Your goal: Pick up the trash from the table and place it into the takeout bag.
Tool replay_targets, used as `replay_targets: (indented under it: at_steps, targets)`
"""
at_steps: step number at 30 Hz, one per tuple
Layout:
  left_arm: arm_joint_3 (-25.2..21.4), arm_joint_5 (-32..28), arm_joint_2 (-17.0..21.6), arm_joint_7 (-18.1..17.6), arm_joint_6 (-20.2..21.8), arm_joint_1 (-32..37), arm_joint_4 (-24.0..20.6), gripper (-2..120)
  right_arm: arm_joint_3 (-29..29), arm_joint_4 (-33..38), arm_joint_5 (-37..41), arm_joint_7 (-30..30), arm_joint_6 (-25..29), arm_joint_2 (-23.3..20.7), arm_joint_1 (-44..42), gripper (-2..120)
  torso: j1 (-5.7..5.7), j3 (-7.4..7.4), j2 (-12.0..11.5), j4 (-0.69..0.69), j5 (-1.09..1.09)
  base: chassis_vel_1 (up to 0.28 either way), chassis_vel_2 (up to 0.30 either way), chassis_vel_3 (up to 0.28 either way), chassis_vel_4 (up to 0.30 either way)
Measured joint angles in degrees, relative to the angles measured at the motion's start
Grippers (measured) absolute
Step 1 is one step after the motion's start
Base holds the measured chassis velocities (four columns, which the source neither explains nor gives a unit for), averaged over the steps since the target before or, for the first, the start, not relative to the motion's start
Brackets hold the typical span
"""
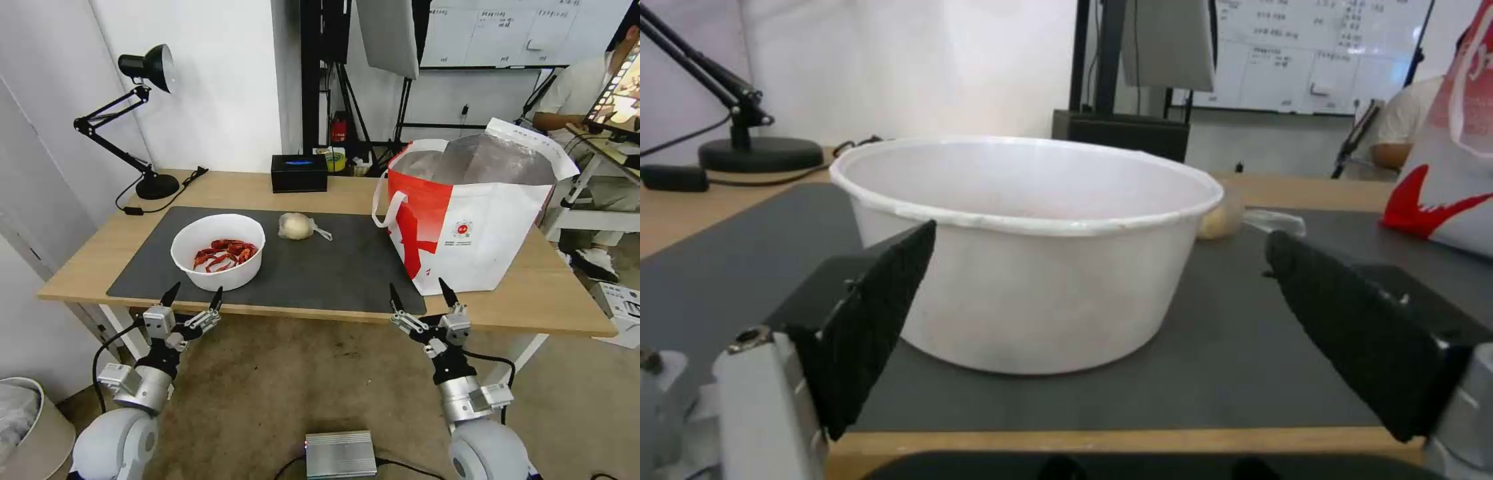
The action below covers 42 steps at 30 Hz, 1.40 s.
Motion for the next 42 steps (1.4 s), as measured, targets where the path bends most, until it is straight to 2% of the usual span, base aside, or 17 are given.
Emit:
replay_targets:
  at_steps: [7,15,18,25,32,40,42]
  targets:
    - [-0.05,0.29,-0.65,0.02,-0.14,1.07,-0.79,100,-1.95,-2.17,2.72,-1.57,0.01,-1.99,4.45,100,0.0,0.0,0.0,0.0,0.0,0.0,0.0,0.0,0.0]
    - [-0.02,1.82,-2.37,0.07,-0.16,2.18,-2.52,100,-5.71,-4.76,8.48,-2.27,-0.07,-6.65,11.07,100,0.0,0.0,0.0,0.0,0.0,0.0,0.0,0.0,0.0]
    - [-0.1,2.69,-3.41,0.08,-0.23,3.09,-3.43,100,-8.12,-6.19,11.68,-2.34,-0.13,-9.63,15.51,100,0.0,0.0,0.0,0.0,0.0,0.0,0.0,0.0,0.0]
    - [-0.72,2.96,-4.09,0.1,-0.54,4.04,-4.11,100,-12.73,-8.92,15.4,-2.11,-0.6,-12.47,23.96,100,0.0,0.0,0.0,0.0,-0.01,0.0,0.0,0.0,0.0]
    - [-1.35,2.84,-4.07,0.16,-0.76,4.16,-4.07,100,-17.65,-12.3,17.53,-1.82,-1.42,-12.23,30.64,100,0.0,0.0,0.0,0.0,-0.01,0.0,0.0,0.0,0.0]
    - [-1.85,1.49,-3.0,0.2,-0.77,2.84,-2.15,100,-26.33,-20.48,19.02,-0.89,-1.84,-8.11,41.07,100,0.0,0.01,0.0,0.0,0.0,0.0,0.0,0.0,0.0]
    - [-2.02,0.46,-2.16,0.24,-0.76,1.97,-0.78,100,-30.15,-24.45,20.06,-0.13,-1.91,-6.22,47.02,100,0.0,0.0,0.0,0.0,-0.02,0.0,0.0,0.0,0.0]
